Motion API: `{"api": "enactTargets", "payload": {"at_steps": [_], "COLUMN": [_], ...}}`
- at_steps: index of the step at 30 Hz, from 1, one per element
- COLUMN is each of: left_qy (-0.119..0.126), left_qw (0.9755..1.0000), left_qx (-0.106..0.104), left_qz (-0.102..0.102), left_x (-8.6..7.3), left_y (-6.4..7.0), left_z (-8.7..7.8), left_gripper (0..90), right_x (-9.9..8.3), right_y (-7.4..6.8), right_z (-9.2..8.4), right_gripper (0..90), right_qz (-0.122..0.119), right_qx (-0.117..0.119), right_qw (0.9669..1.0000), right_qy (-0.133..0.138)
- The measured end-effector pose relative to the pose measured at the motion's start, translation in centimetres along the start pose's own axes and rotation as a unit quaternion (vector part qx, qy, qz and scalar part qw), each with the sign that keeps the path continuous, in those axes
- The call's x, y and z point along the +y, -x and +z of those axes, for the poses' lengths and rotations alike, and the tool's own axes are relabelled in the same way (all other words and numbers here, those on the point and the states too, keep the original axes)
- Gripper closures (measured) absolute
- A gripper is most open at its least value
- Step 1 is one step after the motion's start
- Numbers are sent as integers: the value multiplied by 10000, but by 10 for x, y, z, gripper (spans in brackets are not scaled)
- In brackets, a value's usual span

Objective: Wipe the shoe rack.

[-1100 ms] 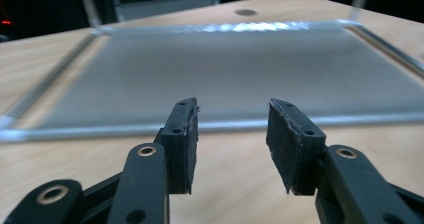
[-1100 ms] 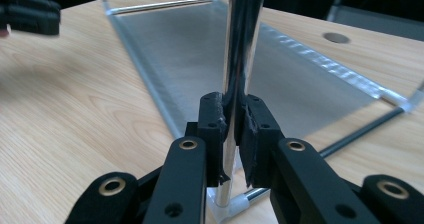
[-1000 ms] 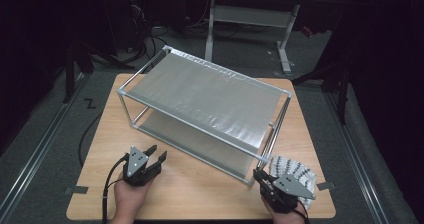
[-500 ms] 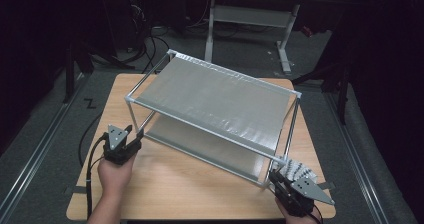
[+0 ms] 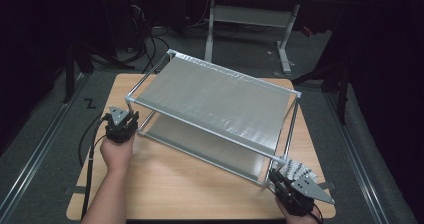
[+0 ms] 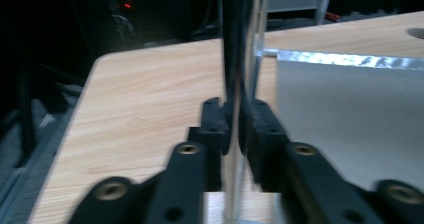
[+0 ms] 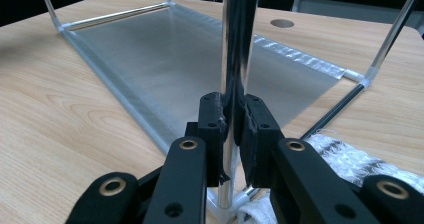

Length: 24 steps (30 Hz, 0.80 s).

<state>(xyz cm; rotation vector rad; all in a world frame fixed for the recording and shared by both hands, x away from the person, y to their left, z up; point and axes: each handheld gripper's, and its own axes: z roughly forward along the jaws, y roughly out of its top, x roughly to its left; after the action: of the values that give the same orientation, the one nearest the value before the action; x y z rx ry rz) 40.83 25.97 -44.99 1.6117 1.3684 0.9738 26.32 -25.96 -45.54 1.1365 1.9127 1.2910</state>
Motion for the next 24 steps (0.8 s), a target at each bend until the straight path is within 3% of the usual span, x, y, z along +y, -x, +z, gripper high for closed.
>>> {"api": "enactTargets", "payload": {"at_steps": [5, 9, 11, 15, 20, 24], "left_qy": [96, 121, 153, 175, 166, 242], "left_qw": [9999, 9998, 9997, 9997, 9997, 9995], "left_qx": [116, 150, 190, 118, -28, -107], "left_qz": [-27, -47, 27, 88, 149, 200], "left_x": [-12, -24, -33, -41, -43, -40], "left_y": [-7, -12, -11, -6, 2, 11], "left_z": [-19, -42, -59, -73, -77, -76], "left_gripper": [802, 803, 800, 798, 797, 798], "right_x": [4, 15, 21, 30, 45, 50], "right_y": [0, 6, 12, 21, 36, 49], "right_z": [10, 33, 43, 58, 76, 84], "right_gripper": [809, 807, 806, 804, 802, 799], "right_qz": [-10, -48, -9, -4, 102, 206], "right_qx": [-110, -365, -452, -646, -872, -1004], "right_qw": [9999, 9993, 9989, 9975, 9945, 9927], "right_qy": [-9, -63, -137, -269, -576, -643]}}
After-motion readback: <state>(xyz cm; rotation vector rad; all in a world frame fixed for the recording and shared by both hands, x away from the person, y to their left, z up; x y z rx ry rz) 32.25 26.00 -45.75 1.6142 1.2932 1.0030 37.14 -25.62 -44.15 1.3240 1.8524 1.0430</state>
